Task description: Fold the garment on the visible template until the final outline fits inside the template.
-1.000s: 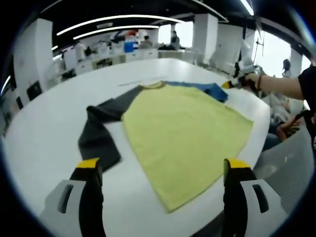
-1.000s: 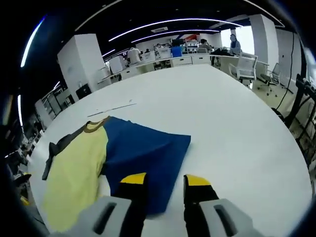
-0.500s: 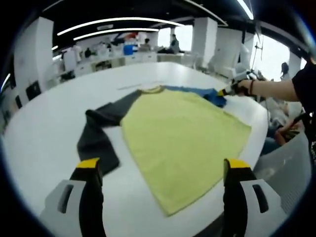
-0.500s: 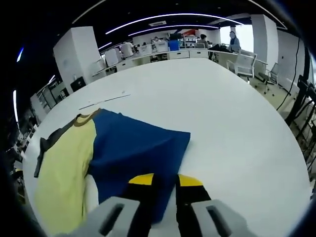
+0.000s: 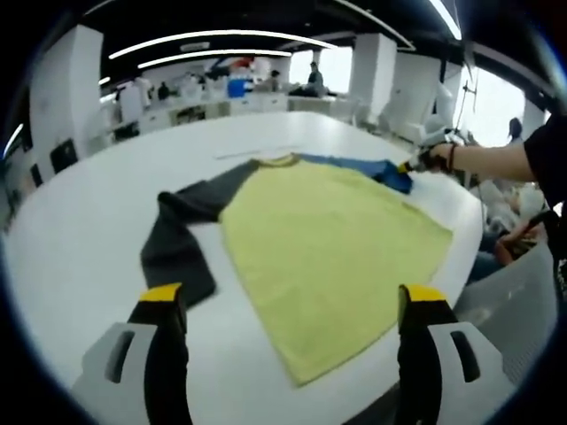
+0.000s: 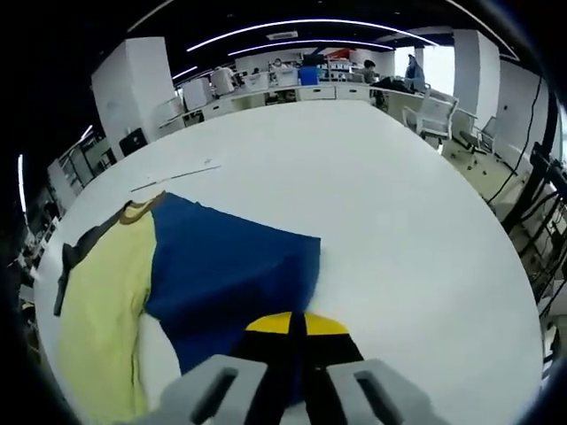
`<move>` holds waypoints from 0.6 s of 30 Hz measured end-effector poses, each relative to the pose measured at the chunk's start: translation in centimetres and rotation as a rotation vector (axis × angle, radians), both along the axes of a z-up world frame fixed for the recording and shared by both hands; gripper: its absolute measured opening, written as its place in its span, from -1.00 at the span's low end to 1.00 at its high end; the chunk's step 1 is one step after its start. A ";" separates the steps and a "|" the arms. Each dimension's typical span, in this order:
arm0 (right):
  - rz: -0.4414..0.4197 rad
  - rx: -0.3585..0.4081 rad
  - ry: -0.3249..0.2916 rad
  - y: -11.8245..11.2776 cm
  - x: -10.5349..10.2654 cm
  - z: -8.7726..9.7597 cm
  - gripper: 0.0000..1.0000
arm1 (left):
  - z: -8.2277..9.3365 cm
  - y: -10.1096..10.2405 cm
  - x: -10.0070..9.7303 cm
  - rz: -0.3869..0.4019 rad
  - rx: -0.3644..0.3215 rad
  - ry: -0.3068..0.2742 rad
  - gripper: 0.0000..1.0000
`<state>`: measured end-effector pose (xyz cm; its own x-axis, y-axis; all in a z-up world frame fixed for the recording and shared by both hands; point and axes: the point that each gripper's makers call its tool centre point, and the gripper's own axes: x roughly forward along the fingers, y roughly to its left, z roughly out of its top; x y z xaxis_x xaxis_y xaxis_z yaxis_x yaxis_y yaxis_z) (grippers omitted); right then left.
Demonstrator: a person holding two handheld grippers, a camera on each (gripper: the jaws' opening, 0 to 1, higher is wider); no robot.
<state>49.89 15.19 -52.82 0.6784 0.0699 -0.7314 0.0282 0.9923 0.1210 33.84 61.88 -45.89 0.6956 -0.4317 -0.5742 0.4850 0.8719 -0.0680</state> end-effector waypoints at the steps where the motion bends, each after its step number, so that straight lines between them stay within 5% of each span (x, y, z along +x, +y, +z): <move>1: -0.006 -0.001 0.001 -0.3 0.0 0.1 -1.00 | 0.0 0.1 0.0 0.002 0.001 -0.001 0.91; 18: -0.039 -0.035 0.032 -3.2 0.7 0.2 -1.00 | -0.3 0.3 0.2 0.001 -0.004 0.006 0.93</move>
